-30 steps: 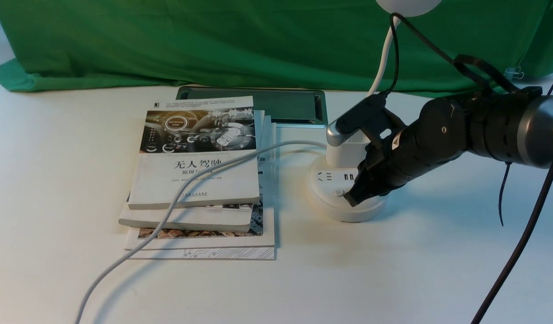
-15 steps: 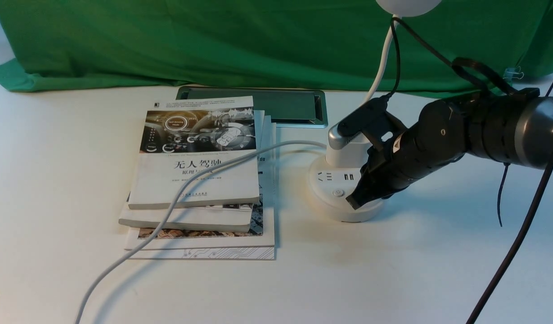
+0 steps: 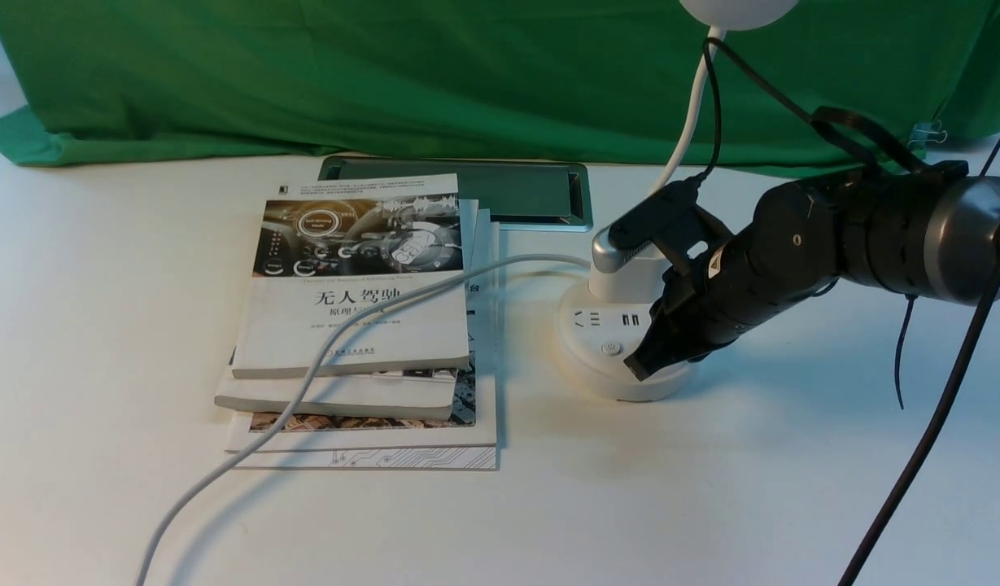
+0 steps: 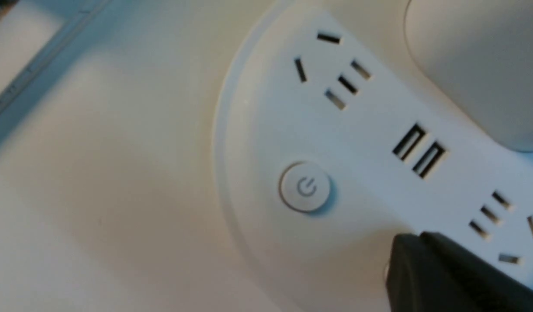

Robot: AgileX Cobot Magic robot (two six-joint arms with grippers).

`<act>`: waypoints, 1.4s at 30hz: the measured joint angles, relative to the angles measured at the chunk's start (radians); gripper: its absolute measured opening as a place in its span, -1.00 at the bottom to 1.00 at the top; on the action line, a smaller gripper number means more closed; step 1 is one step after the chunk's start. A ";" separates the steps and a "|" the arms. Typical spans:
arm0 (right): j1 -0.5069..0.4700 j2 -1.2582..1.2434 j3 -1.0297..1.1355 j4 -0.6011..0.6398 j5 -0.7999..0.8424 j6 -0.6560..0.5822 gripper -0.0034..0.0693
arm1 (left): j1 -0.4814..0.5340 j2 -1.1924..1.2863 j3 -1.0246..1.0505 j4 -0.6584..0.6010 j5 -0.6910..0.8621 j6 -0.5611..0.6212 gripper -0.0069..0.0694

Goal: Turn on the desk lamp on the white desktop with your hand.

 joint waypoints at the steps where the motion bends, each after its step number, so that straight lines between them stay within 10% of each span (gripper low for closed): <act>1: 0.000 0.004 -0.003 0.000 0.005 0.000 -0.82 | 0.000 0.000 0.000 0.000 0.000 0.000 -0.76; 19: -0.010 -0.350 0.034 -0.001 0.046 0.037 -0.82 | 0.000 0.000 0.000 0.000 0.000 0.000 -0.76; 42: -0.010 -1.396 0.717 0.032 -0.207 0.154 -0.76 | 0.000 0.000 0.000 0.000 0.000 0.000 -0.76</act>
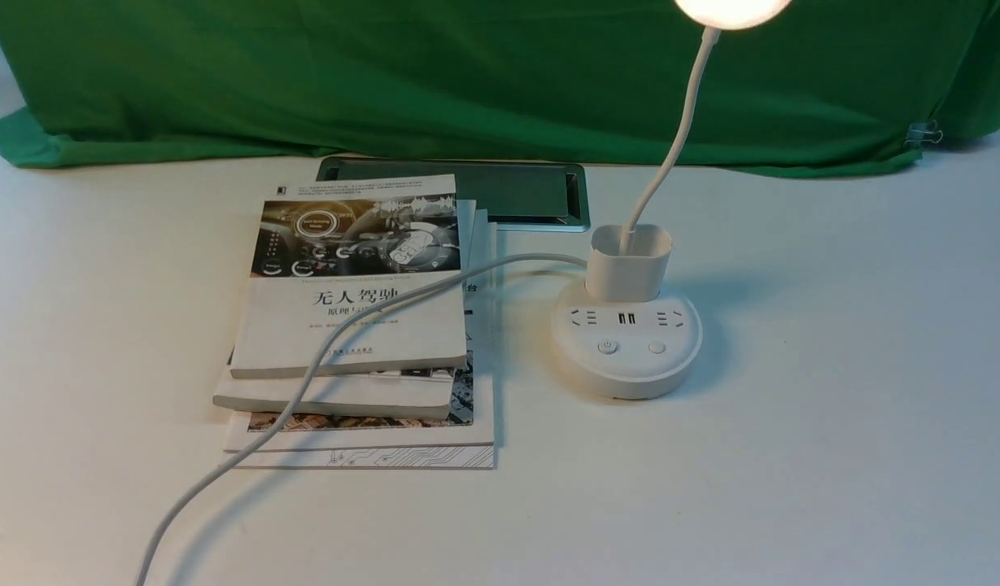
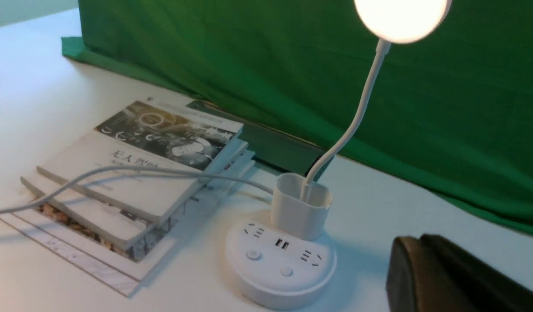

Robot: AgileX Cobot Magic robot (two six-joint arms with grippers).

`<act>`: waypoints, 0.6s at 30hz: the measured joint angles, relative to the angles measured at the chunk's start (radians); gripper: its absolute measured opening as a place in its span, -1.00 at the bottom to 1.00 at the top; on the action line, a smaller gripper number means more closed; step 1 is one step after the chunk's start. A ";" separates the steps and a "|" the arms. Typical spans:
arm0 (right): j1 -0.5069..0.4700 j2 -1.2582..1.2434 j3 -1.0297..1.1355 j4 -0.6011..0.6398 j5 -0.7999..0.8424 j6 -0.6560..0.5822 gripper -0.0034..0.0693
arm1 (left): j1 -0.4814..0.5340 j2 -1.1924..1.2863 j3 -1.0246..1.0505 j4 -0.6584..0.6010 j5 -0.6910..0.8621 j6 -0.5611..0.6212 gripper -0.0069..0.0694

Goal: Turn on the desk lamp on the white desktop with your hand.

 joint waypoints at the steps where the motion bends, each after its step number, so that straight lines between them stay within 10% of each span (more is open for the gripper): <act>1: 0.000 -0.030 0.028 0.000 -0.018 0.000 -0.75 | 0.000 0.000 0.000 0.001 0.000 0.000 -0.76; 18: -0.089 -0.211 0.385 0.001 -0.430 0.002 -0.61 | 0.000 0.000 0.000 0.002 0.000 0.000 -0.76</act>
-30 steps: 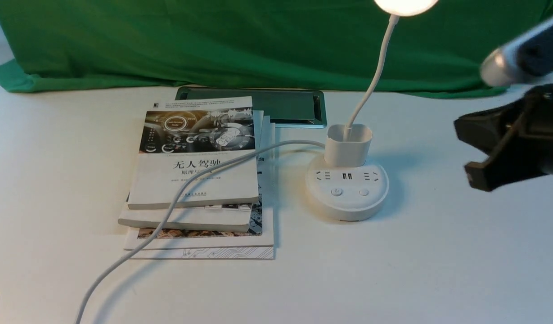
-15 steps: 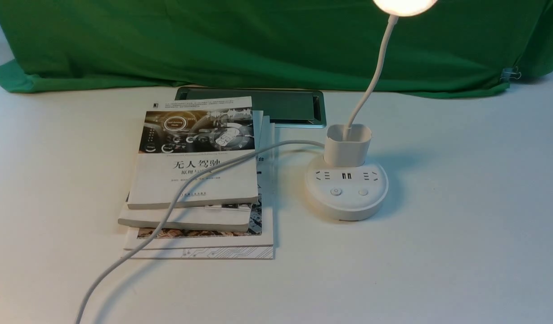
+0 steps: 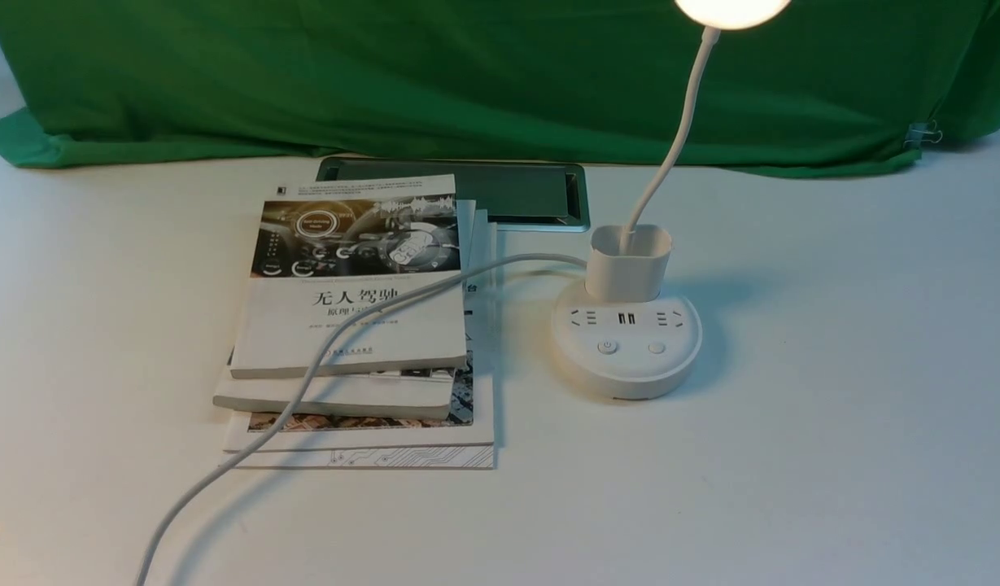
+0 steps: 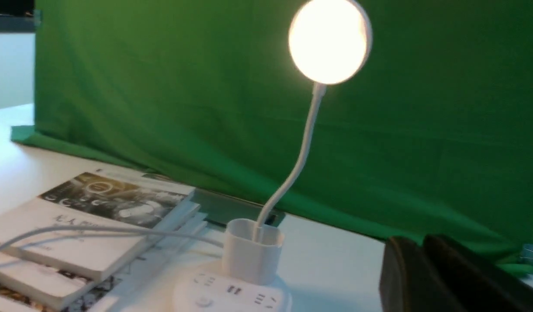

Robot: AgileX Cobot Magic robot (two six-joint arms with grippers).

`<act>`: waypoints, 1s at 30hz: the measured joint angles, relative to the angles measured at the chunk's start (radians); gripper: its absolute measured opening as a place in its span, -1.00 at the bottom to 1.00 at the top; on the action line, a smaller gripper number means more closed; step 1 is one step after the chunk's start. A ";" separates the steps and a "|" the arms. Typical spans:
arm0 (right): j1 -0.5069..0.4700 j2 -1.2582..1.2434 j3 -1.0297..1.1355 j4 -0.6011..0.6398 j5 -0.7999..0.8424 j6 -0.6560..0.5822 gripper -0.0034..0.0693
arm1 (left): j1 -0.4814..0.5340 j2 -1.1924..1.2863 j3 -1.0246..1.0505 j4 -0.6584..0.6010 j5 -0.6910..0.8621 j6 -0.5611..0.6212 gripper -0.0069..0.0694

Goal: Turn on the desk lamp on the white desktop with your hand.

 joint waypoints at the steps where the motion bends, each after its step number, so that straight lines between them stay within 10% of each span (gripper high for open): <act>1: 0.000 0.000 0.000 0.000 0.000 0.001 -0.61 | 0.000 0.000 0.000 0.000 0.000 0.000 -0.76; 10: -0.398 -0.223 0.182 -0.115 0.129 0.233 -0.53 | 0.000 0.000 0.000 0.000 0.000 0.000 -0.76; 30: -0.389 -0.338 0.187 -0.169 0.378 0.342 -0.38 | 0.000 0.000 0.000 0.000 0.000 0.000 -0.76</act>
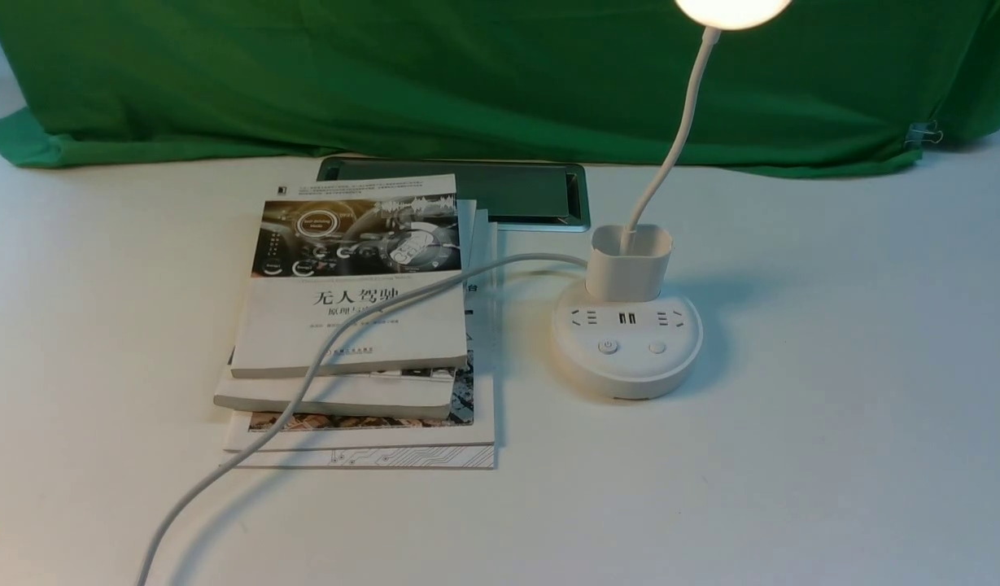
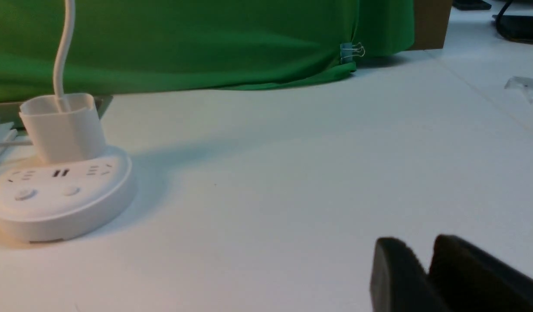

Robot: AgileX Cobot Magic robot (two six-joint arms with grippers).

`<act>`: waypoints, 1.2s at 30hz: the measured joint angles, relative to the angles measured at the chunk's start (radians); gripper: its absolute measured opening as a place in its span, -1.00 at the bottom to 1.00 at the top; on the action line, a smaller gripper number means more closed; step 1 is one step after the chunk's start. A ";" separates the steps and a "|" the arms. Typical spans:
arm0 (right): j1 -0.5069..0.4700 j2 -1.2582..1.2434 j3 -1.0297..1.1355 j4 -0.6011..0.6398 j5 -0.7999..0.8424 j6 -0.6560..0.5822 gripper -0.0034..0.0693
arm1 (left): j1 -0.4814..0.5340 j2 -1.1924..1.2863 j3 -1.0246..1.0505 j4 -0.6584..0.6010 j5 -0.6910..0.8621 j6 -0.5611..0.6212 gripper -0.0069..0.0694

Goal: Turn on the desk lamp on the white desktop with your hand.

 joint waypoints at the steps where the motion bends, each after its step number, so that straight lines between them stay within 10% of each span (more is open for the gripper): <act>1: 0.000 0.000 0.000 0.000 0.002 0.000 -0.38 | 0.000 0.000 0.000 0.000 0.000 0.000 -0.76; 36: 0.000 0.000 0.000 0.008 0.005 0.001 -0.26 | 0.000 0.000 0.000 0.000 0.000 0.000 -0.76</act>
